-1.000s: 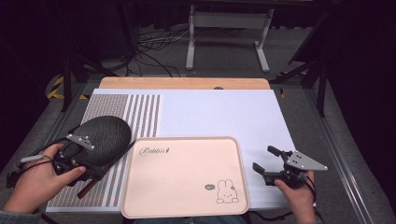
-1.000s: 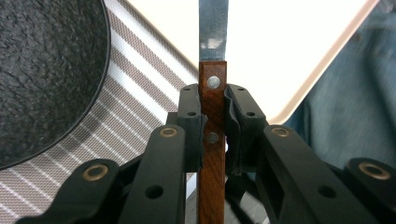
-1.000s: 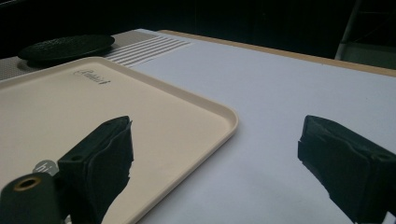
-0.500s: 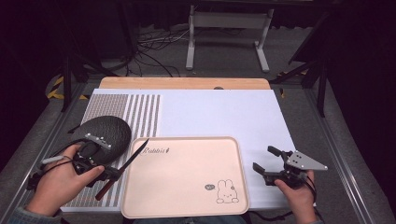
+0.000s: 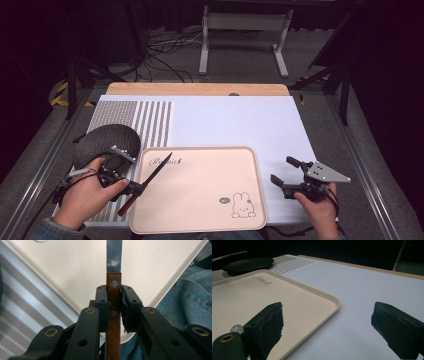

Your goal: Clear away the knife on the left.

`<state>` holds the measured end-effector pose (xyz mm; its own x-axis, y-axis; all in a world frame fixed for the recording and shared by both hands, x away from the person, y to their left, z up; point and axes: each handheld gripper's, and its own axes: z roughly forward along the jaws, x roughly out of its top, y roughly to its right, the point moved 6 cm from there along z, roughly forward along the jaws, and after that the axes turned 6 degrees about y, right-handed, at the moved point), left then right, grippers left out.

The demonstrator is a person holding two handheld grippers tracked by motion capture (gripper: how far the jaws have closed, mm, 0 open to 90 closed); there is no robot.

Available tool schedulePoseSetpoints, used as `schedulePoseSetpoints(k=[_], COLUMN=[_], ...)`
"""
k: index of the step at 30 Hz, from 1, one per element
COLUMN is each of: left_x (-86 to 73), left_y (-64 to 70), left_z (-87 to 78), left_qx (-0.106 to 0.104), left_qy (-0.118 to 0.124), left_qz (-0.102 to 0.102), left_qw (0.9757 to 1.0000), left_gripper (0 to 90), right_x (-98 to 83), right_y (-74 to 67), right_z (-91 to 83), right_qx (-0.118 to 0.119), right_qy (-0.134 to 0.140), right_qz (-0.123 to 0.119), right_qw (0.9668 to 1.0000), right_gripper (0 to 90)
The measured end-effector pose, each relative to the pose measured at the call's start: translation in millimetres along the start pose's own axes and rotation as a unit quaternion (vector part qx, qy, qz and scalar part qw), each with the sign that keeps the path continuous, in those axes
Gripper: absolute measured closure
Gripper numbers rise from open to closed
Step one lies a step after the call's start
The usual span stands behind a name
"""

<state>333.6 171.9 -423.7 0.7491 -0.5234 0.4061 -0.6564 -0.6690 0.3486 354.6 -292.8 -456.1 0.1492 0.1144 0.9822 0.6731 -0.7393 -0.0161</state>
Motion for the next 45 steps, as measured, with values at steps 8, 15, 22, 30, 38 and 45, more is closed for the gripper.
schedulePoseSetpoints(k=[8,15,22,30,38,45], left_x=[5.7,6.1,6.6,5.6,4.8,4.6], left_y=[1.9,0.7,-0.1,-2.7,-5.3,-6.1], left_z=[16.4,29.6,39.6,50.6,58.2,62.0], left_qx=[-0.006,-0.005,0.003,0.0,0.002,0.001], left_qy=[-0.01,-0.019,-0.032,-0.052,-0.065,-0.076], left_qz=[-0.003,-0.018,-0.028,-0.036,-0.045,-0.053], left_qw=[0.9999,0.9997,0.9991,0.998,0.9968,0.9957], left_gripper=[77.6,77.5,77.5,77.5,77.5,77.5], right_x=[-0.3,-0.4,-0.6,-0.5,-0.4,-0.6], right_y=[0.5,0.5,0.4,0.4,0.4,0.4], right_z=[-0.2,0.0,0.0,-0.1,-0.1,-0.2], right_qx=[-0.001,-0.001,-0.001,0.0,0.001,0.001], right_qy=[-0.001,-0.002,-0.003,-0.002,-0.002,-0.004], right_qz=[-0.002,-0.003,-0.003,-0.003,-0.003,-0.003], right_qw=[1.0,1.0,1.0,1.0,1.0,1.0], right_gripper=[10.8,10.8,10.8,10.8,10.8,10.8])
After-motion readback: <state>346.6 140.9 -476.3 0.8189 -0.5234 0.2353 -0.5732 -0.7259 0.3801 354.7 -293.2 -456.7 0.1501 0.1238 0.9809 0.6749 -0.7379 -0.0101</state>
